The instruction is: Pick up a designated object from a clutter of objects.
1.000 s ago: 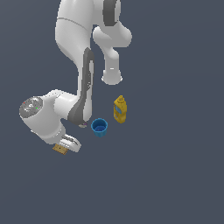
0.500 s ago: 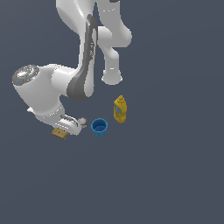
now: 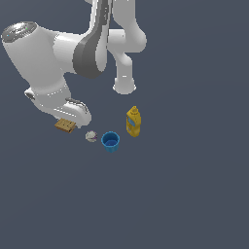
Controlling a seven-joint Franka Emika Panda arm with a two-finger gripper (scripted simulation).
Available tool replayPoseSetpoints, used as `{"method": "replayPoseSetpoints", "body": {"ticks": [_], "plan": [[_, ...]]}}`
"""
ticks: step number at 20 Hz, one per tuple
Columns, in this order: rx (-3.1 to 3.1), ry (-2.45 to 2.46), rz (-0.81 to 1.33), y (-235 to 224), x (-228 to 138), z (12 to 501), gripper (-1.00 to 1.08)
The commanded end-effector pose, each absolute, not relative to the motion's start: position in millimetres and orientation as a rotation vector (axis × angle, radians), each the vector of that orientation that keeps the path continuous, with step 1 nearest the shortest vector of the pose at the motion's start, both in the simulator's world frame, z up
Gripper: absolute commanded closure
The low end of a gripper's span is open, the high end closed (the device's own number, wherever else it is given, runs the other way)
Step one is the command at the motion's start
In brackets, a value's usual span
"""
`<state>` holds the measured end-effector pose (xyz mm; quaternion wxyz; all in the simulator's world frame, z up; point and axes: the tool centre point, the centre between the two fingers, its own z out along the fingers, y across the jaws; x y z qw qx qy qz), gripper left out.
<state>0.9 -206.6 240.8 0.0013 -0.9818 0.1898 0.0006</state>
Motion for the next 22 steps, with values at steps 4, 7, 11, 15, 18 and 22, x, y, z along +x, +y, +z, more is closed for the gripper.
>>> {"method": "replayPoseSetpoints", "body": {"ticks": [4,7,11,15,18,22], "plan": [[-3.083,0.596,0.000,-198.6,-24.4,294.5,1.08],[-3.084,0.597,0.000,-194.3,-37.1,322.5,1.08],[-3.085,0.597,0.000,-189.5,-51.4,355.0,1.08],[-3.085,0.597,0.000,-185.8,-62.2,380.7,1.08],[-3.085,0.597,0.000,-183.9,-67.7,394.6,1.08],[-3.085,0.596,0.000,-182.0,-71.7,405.4,1.08]]}}
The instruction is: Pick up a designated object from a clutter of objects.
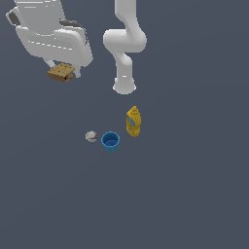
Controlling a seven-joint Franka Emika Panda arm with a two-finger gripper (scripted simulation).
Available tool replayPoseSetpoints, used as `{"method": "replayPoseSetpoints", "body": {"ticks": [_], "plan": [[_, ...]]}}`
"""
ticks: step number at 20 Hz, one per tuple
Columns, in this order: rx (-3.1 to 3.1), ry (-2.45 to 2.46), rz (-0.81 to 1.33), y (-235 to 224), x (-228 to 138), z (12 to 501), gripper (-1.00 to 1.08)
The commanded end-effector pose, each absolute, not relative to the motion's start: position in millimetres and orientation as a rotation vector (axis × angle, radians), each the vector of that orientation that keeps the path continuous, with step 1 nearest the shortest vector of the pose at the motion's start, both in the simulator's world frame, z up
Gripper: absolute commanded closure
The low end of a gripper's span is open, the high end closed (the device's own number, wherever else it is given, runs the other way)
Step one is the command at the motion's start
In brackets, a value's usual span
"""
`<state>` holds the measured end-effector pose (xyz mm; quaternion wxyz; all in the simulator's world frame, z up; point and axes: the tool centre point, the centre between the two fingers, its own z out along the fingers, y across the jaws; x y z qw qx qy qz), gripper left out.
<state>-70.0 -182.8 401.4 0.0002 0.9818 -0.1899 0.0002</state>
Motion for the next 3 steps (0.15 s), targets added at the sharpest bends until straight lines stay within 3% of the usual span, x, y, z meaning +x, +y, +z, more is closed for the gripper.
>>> {"method": "replayPoseSetpoints", "body": {"ticks": [1,3], "plan": [[3.084,-0.596,0.000,-181.8,-72.2,406.8,1.08],[3.084,-0.596,0.000,-181.7,-72.5,407.8,1.08]]}}
